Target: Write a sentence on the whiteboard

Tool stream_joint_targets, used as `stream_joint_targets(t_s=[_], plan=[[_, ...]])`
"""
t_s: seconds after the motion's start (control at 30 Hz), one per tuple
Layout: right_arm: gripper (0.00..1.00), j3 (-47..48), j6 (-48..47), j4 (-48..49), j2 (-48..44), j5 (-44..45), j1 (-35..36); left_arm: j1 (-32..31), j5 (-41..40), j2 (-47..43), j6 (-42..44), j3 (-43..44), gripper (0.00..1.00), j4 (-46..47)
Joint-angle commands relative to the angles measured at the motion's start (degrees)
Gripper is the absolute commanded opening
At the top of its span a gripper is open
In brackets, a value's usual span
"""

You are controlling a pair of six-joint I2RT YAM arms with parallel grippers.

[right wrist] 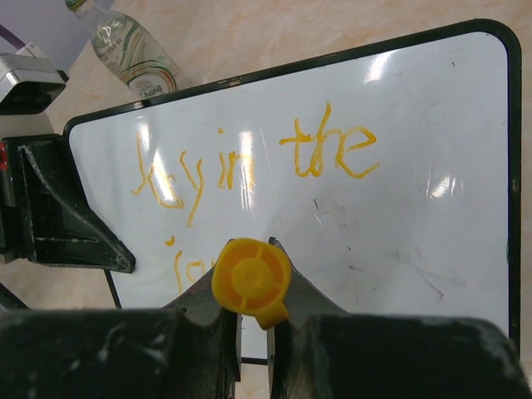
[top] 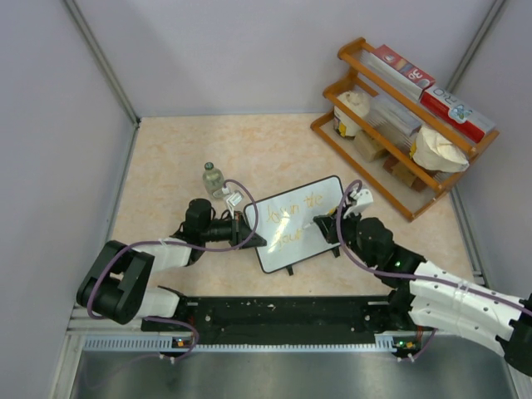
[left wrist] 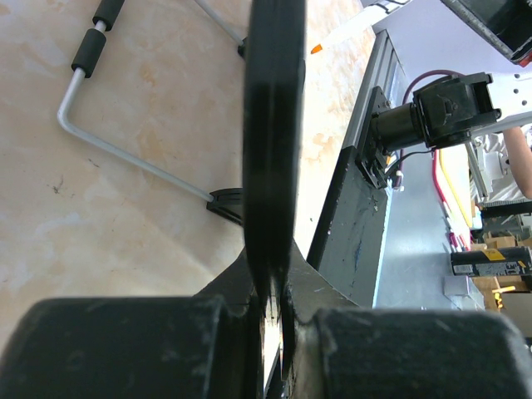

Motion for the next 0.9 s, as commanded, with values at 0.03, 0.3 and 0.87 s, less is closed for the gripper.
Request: stream_joint_targets(t_s=[0.03,0.3,0.87], plan=[[0.00,3.4,-1.1,1.9,0.8,1.5,-0.8,-0.4,1.7,1.1,1.6,-0.8,0.00,-0.9],[0.00,2.8,-0.7,3.9,4.2,2.4,-1.1,-0.4,1.8,1.0,1.6,-0.8,0.00,-0.8],[0.00,0.1,0.8,0.2,5.1,0.6,-1.3,-0.4,1.9,1.1,1.6,-0.8,0.00,-0.7]])
